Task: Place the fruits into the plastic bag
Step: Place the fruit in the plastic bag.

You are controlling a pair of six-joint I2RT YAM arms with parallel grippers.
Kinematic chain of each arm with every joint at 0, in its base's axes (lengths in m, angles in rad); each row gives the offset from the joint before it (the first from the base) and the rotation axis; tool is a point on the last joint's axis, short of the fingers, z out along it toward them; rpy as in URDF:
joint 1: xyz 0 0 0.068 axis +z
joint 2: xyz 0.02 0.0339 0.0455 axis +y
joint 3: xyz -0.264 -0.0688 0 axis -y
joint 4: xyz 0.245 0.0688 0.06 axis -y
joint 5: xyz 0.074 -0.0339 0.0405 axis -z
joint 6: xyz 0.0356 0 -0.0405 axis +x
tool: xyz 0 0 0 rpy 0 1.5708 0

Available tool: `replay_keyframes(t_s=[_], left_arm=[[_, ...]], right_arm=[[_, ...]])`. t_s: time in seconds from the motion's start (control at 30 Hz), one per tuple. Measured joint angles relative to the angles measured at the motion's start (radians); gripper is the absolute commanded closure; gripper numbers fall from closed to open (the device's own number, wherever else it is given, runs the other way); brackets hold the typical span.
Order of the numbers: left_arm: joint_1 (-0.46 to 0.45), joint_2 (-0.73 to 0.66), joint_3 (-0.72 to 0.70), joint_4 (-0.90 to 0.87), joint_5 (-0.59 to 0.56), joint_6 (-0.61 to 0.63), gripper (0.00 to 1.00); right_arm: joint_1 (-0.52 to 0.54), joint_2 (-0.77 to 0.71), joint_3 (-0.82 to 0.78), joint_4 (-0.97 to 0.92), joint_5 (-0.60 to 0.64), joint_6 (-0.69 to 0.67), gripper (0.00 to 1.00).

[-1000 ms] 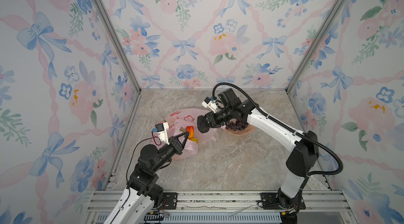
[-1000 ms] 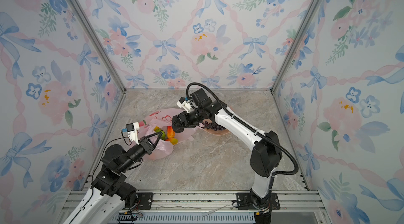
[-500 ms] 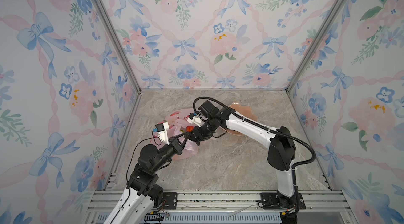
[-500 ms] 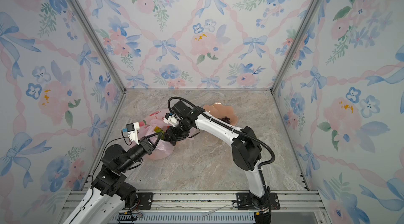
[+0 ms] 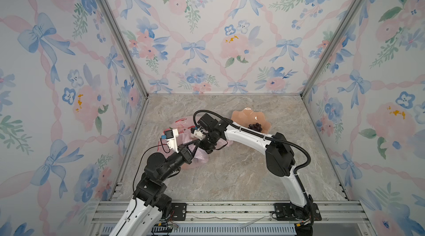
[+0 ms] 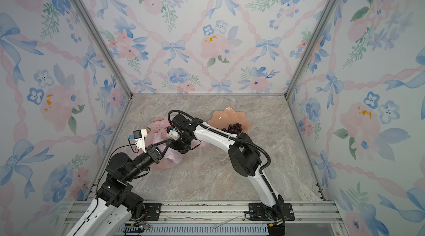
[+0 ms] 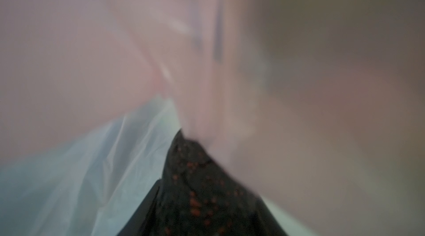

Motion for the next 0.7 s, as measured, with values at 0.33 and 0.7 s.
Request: replay_keyframes(t_s=[0.33, 0.7], left_arm=[[0.000, 0.000, -0.002, 0.024, 0.016, 0.000, 1.00], [0.000, -0.005, -0.005, 0.026, 0.017, 0.000, 1.00]], right_arm=[[0.000, 0.021, 0.037, 0.018, 0.010, 0.032, 0.29], [-0.007, 0.021, 0.039, 0.021, 0.051, 0.026, 0.22]])
